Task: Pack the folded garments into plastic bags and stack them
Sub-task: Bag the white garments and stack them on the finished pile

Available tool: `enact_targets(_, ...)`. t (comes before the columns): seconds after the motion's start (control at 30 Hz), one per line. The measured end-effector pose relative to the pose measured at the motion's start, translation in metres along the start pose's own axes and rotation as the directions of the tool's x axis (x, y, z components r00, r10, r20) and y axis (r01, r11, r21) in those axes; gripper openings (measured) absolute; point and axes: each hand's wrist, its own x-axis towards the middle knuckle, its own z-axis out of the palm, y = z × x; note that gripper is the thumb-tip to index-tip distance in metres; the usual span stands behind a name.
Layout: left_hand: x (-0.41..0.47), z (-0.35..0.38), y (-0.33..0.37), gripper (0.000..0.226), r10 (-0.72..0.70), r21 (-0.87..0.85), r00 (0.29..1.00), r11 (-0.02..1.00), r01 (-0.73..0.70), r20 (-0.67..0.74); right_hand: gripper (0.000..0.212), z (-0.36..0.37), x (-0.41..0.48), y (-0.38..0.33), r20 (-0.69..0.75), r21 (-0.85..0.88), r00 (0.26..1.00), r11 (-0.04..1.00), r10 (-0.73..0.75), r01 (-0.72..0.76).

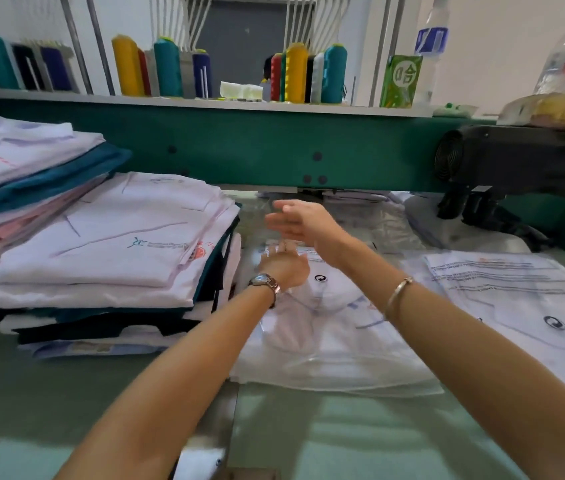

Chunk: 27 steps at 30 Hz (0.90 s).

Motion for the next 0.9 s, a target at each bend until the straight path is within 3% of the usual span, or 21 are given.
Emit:
enact_targets(0.03, 0.01, 0.007, -0.009, 0.06, 0.029, -0.031, 1.0, 0.999, -0.029, 0.0, 0.035, 0.002, 0.013, 0.012, -0.086, 0.019, 0.995, 0.999, 0.044, -0.043)
enact_targets(0.13, 0.037, 0.033, 0.0, 0.062, 0.009, 0.101, 0.994, 0.995, 0.003, -0.112, 0.045, 0.007, 0.038, 0.049, -0.182, 0.085, 0.974, 0.989, 0.137, -0.123)
enact_targets(0.3, 0.053, 0.054, -0.017, 0.07, 0.052, 0.041, 0.982, 0.998, -0.046, -0.182, 0.051, 0.003, 0.061, 0.101, -0.328, -0.163, 0.942, 0.978, 0.075, -0.134)
enact_targets(0.4, 0.053, 0.062, -0.019, 0.065, 0.057, -0.02, 0.98, 0.998, -0.062, -0.189, 0.052, -0.009, 0.064, 0.128, -0.344, -0.493, 0.939, 0.849, 0.013, -0.192)
enact_targets(0.53, 0.051, 0.065, -0.023, 0.06, 0.031, -0.088, 0.975, 0.995, -0.052, -0.22, 0.051, -0.021, 0.067, 0.141, -0.323, -0.705, 0.944, 0.683, -0.072, -0.19)
enact_targets(0.63, 0.048, 0.064, -0.024, 0.059, -0.006, -0.13, 0.962, 0.991, -0.03, -0.274, 0.044, -0.03, 0.067, 0.144, -0.34, -0.765, 0.936, 0.606, -0.092, -0.219)
enact_targets(0.8, 0.044, 0.063, -0.029, 0.059, -0.068, -0.192, 0.947, 0.981, 0.007, -0.313, 0.047, -0.052, 0.054, 0.152, -0.388, -0.763, 0.914, 0.599, -0.121, -0.244)
enact_targets(0.9, 0.045, 0.063, -0.03, 0.058, -0.085, -0.227, 0.953, 0.974, 0.017, -0.292, 0.041, -0.066, 0.042, 0.152, -0.396, -0.808, 0.891, 0.544, -0.221, -0.224)
